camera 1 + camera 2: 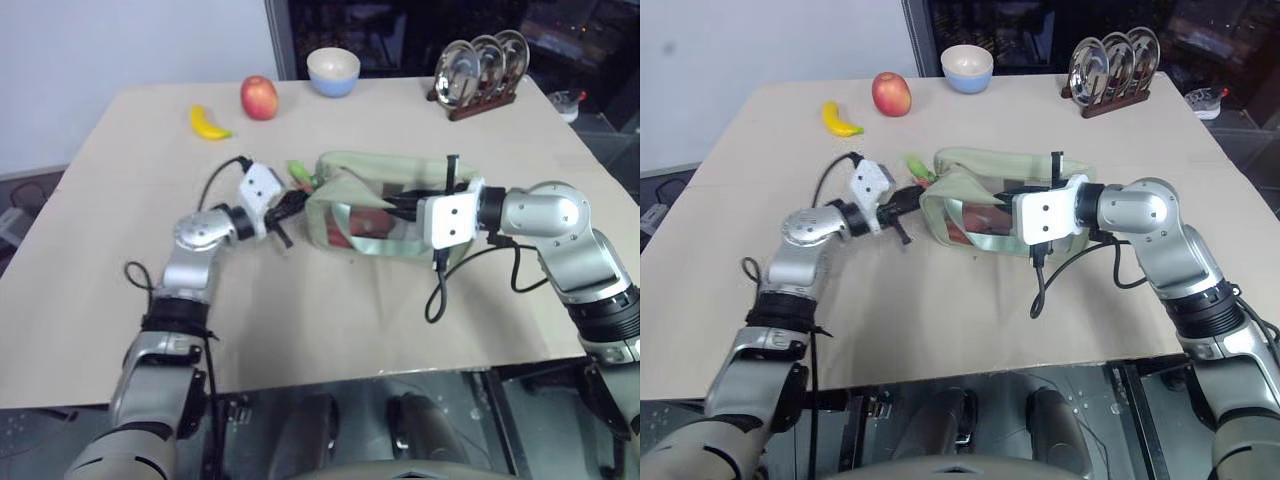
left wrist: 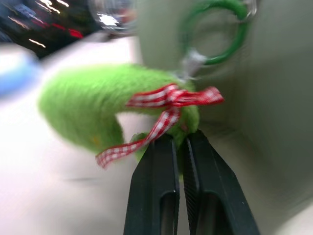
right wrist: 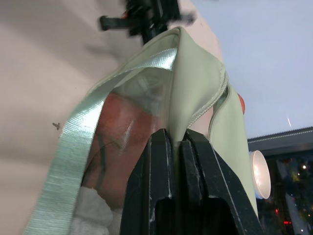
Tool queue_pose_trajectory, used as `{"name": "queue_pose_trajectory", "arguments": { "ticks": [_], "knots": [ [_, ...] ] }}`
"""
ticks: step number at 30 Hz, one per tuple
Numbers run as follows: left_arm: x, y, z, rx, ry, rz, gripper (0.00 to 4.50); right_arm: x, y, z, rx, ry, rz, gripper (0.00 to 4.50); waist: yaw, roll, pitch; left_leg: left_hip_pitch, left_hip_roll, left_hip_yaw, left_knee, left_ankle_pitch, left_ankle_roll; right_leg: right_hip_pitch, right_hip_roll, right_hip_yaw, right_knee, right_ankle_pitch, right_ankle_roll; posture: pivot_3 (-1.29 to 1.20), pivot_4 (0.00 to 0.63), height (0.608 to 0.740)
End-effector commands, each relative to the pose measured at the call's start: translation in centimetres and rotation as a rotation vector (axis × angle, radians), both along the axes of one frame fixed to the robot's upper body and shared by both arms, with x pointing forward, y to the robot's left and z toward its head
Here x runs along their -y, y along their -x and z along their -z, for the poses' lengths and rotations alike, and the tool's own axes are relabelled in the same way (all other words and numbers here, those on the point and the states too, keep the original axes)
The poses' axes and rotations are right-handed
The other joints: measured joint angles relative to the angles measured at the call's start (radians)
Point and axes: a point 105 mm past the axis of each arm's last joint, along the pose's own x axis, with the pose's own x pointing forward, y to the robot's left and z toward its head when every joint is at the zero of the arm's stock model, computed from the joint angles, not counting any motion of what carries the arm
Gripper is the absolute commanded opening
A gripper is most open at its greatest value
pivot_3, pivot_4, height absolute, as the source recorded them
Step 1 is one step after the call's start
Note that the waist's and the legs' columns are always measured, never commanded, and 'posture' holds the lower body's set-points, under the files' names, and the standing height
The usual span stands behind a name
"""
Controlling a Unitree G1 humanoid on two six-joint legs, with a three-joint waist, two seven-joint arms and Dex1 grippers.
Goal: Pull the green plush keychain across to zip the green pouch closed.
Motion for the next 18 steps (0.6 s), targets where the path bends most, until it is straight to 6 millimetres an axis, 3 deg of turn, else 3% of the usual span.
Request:
{"name": "queue_pose_trajectory", "arguments": {
  "ticks": [1,4,8,12,14,15,18],
  "knots": [
    [0.7,0.5,-4.5,0.356,-0.291,0.061,0.09,0.0,0.1,-1.1,0.040,-0.017,-0.008,0.00,0.004,0.000,0.000,0.000,0.000,0.000,0.000,0.000,0.000,0.000,-0.001,0.000,0.000,0.000,0.000,0.00,0.150,0.740],
    [2.2,1.0,-7.0,0.558,-0.511,0.159,0.09,-0.3,-0.1,-1.1,0.040,-0.022,-0.013,0.00,0.015,0.000,0.000,-0.001,-0.001,0.000,0.000,0.000,0.000,0.000,-0.002,-0.001,-0.001,0.000,0.000,0.00,0.150,0.740],
    [4.3,1.1,-8.5,0.704,-0.656,0.263,0.09,-0.6,-0.4,-1.1,0.047,-0.030,-0.023,0.00,0.019,0.000,0.000,-0.001,-0.002,0.000,0.000,0.000,0.000,0.001,0.000,-0.001,-0.002,0.000,0.000,0.00,0.150,0.740],
    [6.4,1.0,-9.3,0.766,-0.715,0.359,0.09,-0.9,-0.6,-1.2,0.050,-0.035,-0.031,0.00,0.014,0.000,0.000,0.000,-0.001,0.001,-0.001,0.000,0.000,0.000,0.005,0.000,-0.001,0.000,0.000,0.00,0.150,0.740],
    [6.7,0.8,-9.3,0.680,-0.667,0.386,0.09,-1.0,-0.6,-1.2,0.052,-0.038,-0.034,0.00,0.008,0.000,0.000,0.000,-0.001,0.002,-0.001,0.000,0.001,0.000,0.005,0.000,-0.001,0.000,0.001,0.00,0.150,0.740],
    [6.8,0.7,-9.3,0.665,-0.668,0.395,0.57,-1.0,-0.6,-1.2,0.052,-0.040,-0.034,0.00,0.005,-0.001,0.000,-0.001,-0.001,0.002,-0.001,0.000,0.001,0.000,0.005,0.000,-0.001,0.000,0.001,0.00,0.150,0.740],
    [7.4,0.9,-9.8,0.712,-0.667,0.429,1.45,-1.2,-0.7,-1.2,0.052,-0.043,-0.035,0.00,0.001,-0.001,0.001,-0.001,-0.001,0.002,0.000,0.000,0.001,0.000,0.005,0.000,0.000,0.000,0.001,0.00,0.150,0.740]
  ]
}}
